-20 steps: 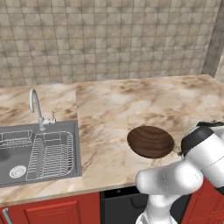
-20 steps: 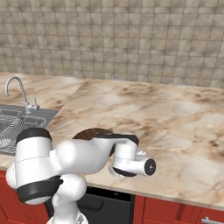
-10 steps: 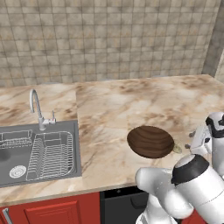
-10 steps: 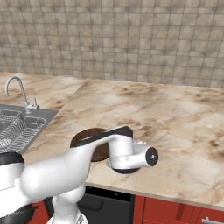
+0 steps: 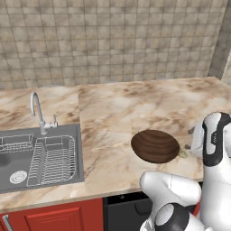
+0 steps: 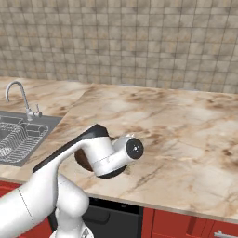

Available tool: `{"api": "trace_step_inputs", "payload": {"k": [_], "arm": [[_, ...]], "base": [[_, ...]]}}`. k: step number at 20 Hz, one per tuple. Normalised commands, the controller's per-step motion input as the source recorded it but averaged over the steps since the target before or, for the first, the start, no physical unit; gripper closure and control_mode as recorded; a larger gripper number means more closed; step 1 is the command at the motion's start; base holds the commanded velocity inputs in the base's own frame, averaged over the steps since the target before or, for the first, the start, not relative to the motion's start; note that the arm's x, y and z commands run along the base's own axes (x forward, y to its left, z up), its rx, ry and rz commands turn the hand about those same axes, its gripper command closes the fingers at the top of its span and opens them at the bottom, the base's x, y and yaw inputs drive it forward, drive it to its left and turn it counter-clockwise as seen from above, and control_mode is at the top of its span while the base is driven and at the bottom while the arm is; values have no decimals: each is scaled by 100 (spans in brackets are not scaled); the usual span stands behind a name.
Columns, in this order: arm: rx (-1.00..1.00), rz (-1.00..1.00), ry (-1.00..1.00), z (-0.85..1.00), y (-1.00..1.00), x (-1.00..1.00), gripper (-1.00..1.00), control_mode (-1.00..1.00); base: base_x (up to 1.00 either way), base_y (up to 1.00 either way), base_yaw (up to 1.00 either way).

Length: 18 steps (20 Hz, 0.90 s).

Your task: Gather the eggs and milk located in the vicinity of the sink area and place them right next to the bowl.

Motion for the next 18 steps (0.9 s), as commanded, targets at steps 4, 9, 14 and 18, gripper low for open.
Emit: {"api": "trace_step_inputs", "payload": {"k": [4,9,14,18], "arm": [[-15,20,-16,7,54,-2,-100,-100],[-11,15,-4,1,37,0,-100,-100],[0,0,0,0,1,0,-100,100],[0,0,0,0,0,0,-100,100]], "base": [[0,0,0],[0,0,0],[0,0,0],[-59,0,0]]}}
